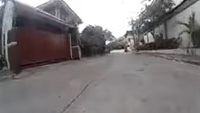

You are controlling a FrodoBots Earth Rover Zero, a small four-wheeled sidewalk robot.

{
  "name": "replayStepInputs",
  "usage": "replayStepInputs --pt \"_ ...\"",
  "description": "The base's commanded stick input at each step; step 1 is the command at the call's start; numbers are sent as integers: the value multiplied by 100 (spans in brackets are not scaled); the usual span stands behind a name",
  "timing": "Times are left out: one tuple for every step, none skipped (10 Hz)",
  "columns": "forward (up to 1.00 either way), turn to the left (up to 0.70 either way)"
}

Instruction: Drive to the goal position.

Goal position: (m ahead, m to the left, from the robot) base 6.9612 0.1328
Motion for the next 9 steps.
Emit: replayStepInputs --pt "100 -19" --pt "100 -19" --pt "100 -19" --pt "100 -19" --pt "100 -19" --pt "100 -19" --pt "100 -19" --pt "100 -19" --pt "100 -19"
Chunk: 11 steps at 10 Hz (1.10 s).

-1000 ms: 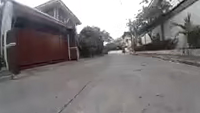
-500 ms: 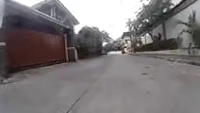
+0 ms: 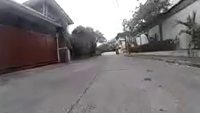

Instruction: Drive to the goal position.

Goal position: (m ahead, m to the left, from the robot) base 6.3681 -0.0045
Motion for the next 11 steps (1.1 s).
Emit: replayStepInputs --pt "100 -19" --pt "100 -19" --pt "100 -19" --pt "100 -19" --pt "100 -19" --pt "100 -19" --pt "100 -19" --pt "100 -19" --pt "100 -19" --pt "100 -18" --pt "100 1"
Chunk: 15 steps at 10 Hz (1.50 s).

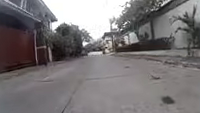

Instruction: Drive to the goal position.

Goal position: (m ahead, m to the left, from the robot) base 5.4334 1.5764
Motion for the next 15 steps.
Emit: replayStepInputs --pt "100 20" --pt "100 -18" --pt "100 -18" --pt "100 -18" --pt "100 -18" --pt "100 -18" --pt "100 -18" --pt "100 -18" --pt "100 -18" --pt "100 -18" --pt "100 -18" --pt "100 -18" --pt "100 -18" --pt "100 -18" --pt "100 -3"
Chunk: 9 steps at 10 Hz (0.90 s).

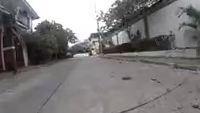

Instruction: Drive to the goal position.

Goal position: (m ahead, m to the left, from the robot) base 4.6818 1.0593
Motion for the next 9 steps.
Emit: replayStepInputs --pt "100 14" --pt "100 23" --pt "100 23" --pt "100 23" --pt "100 23" --pt "100 23" --pt "100 23" --pt "100 23" --pt "100 23"
